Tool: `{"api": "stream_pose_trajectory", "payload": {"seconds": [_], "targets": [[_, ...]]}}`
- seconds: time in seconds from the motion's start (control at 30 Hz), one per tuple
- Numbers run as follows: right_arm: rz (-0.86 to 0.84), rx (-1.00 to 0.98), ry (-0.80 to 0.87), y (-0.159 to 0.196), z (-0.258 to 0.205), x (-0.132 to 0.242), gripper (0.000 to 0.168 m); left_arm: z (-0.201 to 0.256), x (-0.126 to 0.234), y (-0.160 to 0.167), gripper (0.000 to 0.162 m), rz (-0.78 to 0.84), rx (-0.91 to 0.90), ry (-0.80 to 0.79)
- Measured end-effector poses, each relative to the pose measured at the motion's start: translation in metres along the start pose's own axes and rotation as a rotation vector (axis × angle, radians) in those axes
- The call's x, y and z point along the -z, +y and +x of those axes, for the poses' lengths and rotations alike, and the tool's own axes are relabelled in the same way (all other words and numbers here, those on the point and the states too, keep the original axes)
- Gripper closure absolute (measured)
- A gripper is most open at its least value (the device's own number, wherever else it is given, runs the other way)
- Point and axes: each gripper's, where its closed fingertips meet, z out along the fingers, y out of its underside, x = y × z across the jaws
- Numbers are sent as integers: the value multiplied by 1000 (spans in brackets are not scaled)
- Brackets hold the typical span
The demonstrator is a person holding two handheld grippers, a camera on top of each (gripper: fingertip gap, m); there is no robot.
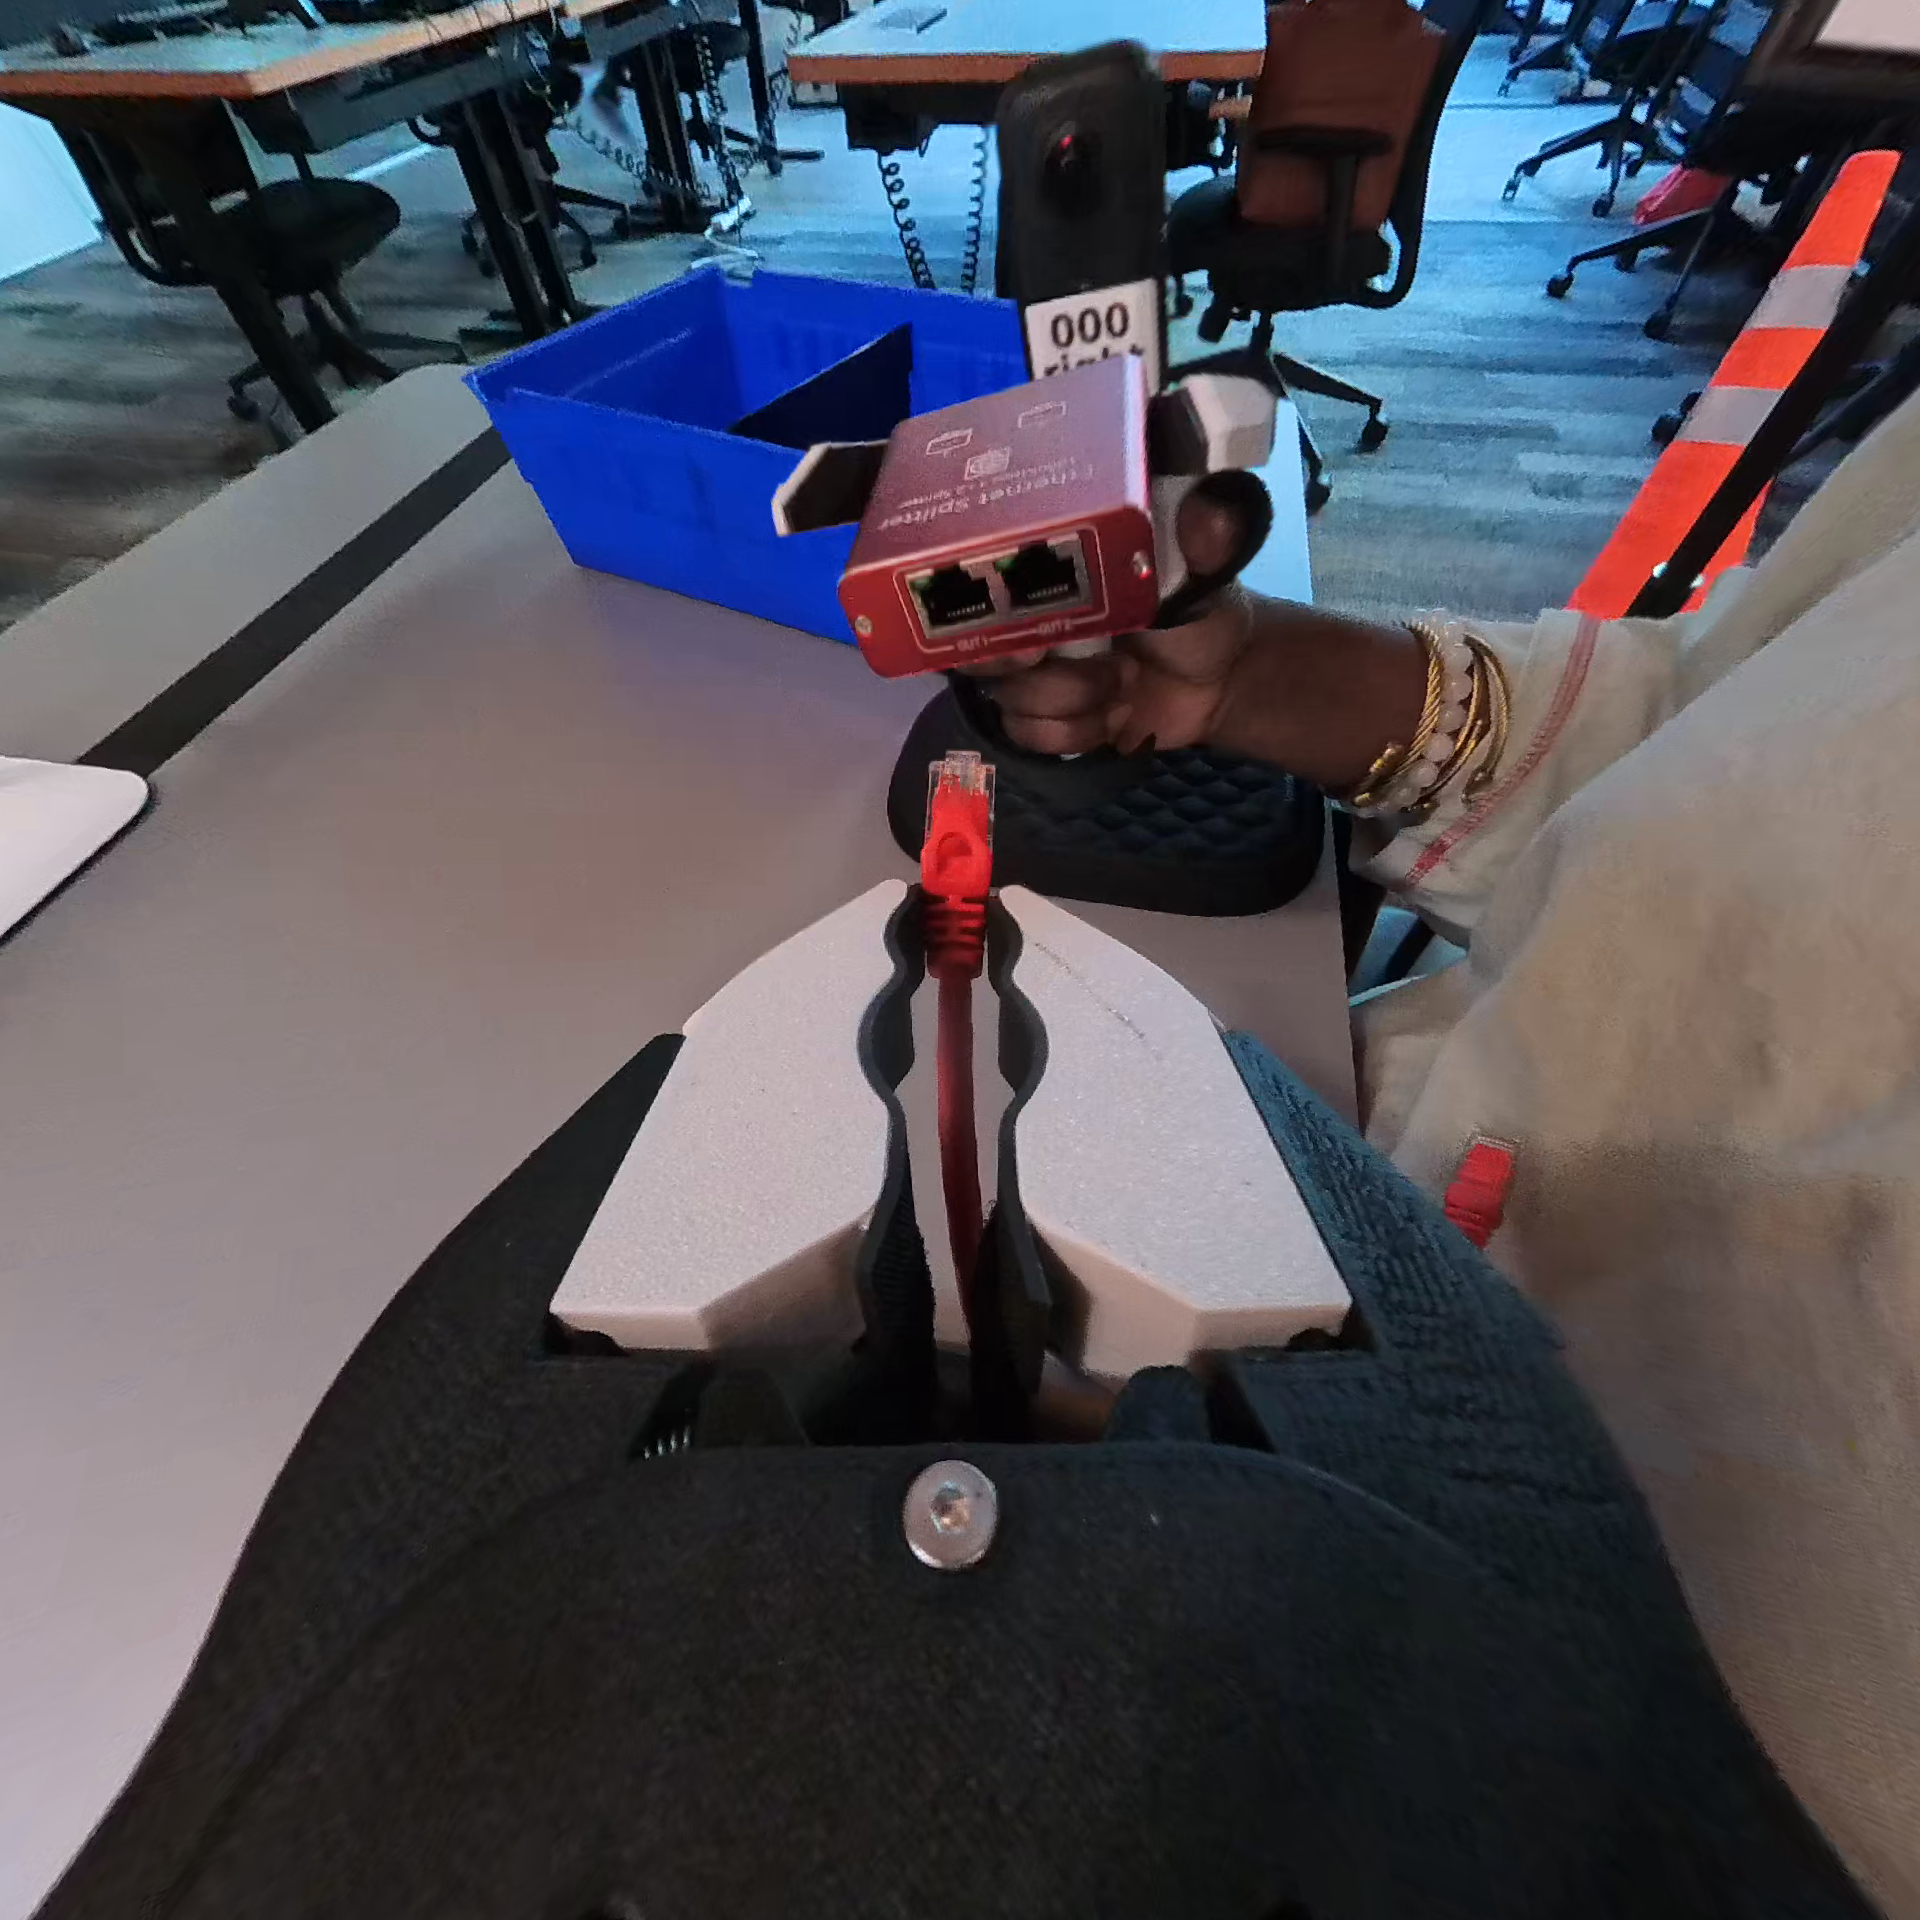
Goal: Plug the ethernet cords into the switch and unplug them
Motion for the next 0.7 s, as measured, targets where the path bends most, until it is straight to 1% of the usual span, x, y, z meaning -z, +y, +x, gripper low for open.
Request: {"api": "stream_pose_trajectory", "payload": {"seconds": [0.2, 0.43, 0.7], "targets": [[-84, 139, 12, 5, -5, 2, 87, 0, -6, -2, 151, -91, -13, 12], [6, 157, -25, -6, -11, 8, 87, 8, -17, -21, 151, -81, -6, 62], [-2, 191, -34, -6, -16, 8, 87, 10, -26, -28, 151, -71, 1, 100]]}}
